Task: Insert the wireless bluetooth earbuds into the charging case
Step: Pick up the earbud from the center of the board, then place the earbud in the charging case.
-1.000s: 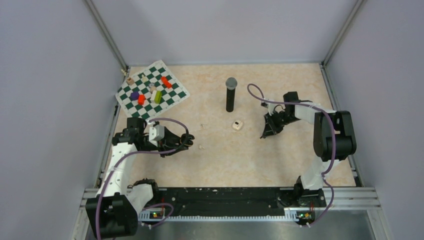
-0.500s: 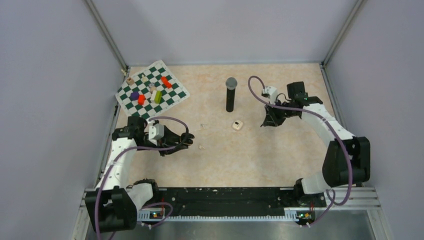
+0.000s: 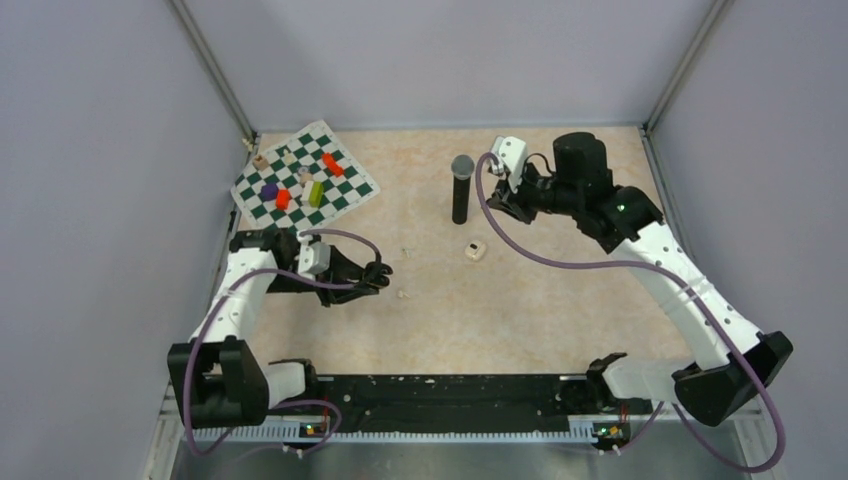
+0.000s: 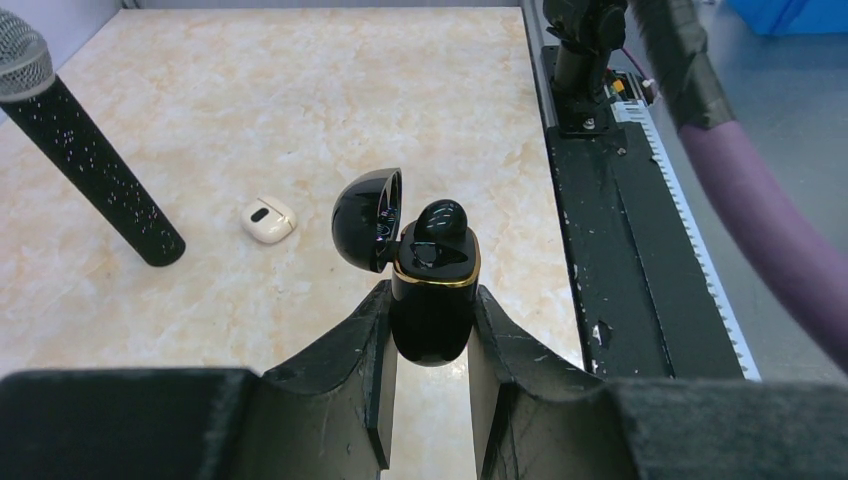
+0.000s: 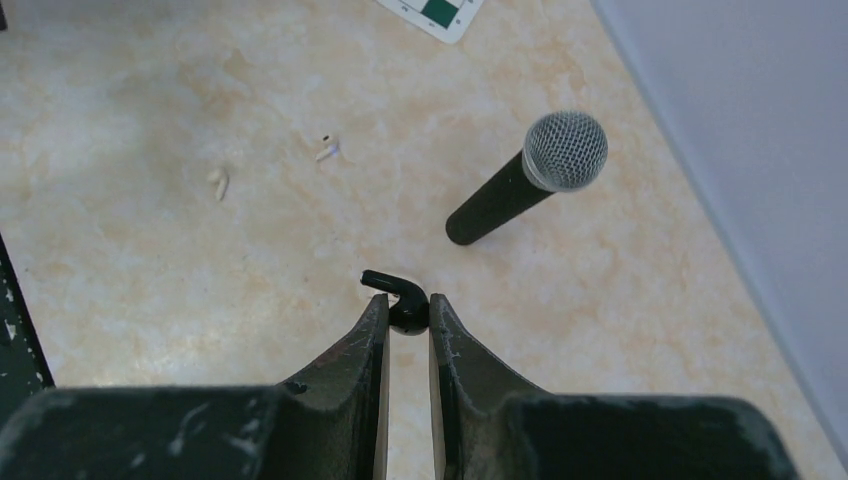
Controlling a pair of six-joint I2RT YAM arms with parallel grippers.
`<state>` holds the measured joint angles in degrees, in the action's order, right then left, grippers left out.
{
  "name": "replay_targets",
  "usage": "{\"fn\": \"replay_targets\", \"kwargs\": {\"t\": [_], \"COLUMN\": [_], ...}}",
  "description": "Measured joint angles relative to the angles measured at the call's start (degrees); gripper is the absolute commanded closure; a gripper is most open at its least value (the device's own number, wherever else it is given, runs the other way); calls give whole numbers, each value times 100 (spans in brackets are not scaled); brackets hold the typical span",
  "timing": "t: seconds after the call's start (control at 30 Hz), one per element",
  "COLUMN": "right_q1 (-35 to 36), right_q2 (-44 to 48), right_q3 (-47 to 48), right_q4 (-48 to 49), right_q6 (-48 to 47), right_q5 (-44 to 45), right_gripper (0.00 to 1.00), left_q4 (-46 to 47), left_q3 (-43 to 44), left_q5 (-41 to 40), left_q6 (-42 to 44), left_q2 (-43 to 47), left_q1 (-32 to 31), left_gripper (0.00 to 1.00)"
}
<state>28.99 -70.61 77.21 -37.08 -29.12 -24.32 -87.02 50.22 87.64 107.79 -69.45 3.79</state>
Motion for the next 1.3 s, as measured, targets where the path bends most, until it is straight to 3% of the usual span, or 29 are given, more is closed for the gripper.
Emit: {"fn": "replay_targets", "kwargs": {"t": [0.3, 0.47, 0.63, 0.87, 1.1, 1.3], "right_q1": [726, 861, 868, 962, 1250, 1655], "right_q2": [-50, -66, -68, -68, 111, 350], "right_q3": [468, 468, 468, 468, 385, 136], "right_q4": [-28, -85, -122, -118, 243, 785], "right_q6": [-2, -31, -22, -11, -39, -98], "right_q5": [446, 638, 730, 861, 1139, 1322], "right_gripper": [92, 92, 92, 92, 92, 92], "left_q4": [-149, 553, 2323, 6046, 9536, 10526], "left_q3": [758, 1113, 929, -363, -1019, -1108], "left_q5": [-404, -1003, -1405, -2332, -2957, -3204], "left_q6": [-109, -1270, -3235, -6308, -9221, -10209], "left_q2": [-98, -146, 236, 1097, 944, 769], "left_q1": [-557, -839, -1121, -1742, -1878, -2135], "left_gripper": [100, 100, 100, 100, 100, 100]}}
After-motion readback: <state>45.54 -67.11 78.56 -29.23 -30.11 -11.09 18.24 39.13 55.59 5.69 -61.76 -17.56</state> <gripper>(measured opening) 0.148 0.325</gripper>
